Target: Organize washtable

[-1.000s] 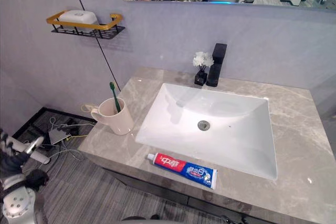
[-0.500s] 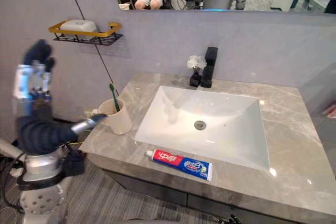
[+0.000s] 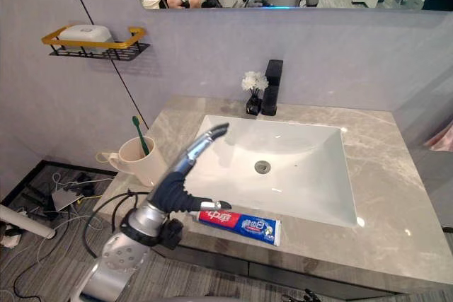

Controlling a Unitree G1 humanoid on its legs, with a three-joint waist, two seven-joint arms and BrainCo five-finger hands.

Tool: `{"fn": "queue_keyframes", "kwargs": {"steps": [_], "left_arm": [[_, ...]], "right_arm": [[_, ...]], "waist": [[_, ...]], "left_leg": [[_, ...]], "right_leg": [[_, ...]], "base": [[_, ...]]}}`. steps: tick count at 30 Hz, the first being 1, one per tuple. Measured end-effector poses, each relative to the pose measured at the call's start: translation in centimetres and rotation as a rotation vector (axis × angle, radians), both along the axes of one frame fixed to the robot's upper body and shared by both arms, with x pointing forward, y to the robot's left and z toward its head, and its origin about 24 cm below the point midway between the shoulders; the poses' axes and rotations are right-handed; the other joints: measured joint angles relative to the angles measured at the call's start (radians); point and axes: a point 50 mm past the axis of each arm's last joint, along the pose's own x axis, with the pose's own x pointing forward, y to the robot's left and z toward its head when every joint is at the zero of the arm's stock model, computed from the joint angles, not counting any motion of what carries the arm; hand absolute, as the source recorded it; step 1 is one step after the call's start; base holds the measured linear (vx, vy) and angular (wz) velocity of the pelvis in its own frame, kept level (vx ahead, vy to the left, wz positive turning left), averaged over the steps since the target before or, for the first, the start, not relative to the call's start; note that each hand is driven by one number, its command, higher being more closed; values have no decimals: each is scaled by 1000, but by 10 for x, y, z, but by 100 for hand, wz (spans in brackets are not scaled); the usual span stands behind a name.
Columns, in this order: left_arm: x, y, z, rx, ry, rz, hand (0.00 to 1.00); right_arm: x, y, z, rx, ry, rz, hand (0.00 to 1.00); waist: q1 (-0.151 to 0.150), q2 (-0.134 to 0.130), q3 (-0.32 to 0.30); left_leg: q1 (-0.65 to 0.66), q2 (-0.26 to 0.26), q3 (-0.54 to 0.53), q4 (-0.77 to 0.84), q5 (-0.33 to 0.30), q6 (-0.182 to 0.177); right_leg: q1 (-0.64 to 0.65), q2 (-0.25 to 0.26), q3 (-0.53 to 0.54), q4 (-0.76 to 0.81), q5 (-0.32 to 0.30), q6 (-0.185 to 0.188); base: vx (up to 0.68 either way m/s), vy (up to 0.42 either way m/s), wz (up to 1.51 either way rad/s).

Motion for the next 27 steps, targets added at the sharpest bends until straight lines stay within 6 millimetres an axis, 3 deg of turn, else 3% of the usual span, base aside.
{"fn": "queue_keyframes", "kwargs": {"steps": [7,13,21,27], "left_arm": [[8,-3,-32,154,104,-14,0],[9,-2,-48,228,148,-17,0],[10,-1,-56,281,166,-12,0],[9,2,-69,324,207,7,0]], "right_arm": [[0,0,0,-2,-2,7,0],[3,-1,1,-8,-12,16,0],[6,-3,3,-14,-22,19,0],[12,-3,3,-15,-38,23,0]], "waist": [[-5,3,-3],[-7,7,-3],[-11,6,-2],[-32,8,-1]], "left_leg": [[6,8,14,-6,1,-2],[13,9,14,-23,5,-7],[24,8,18,-33,5,-7],[28,8,20,-33,5,-7]], "right_leg": [[8,11,12,-31,23,-2],[7,11,12,-31,23,-2],[11,10,14,-32,23,-1],[14,10,16,-32,23,-1]], "base": [[-38,6,-6],[-5,2,0],[0,0,0],[-16,4,-1]]}}
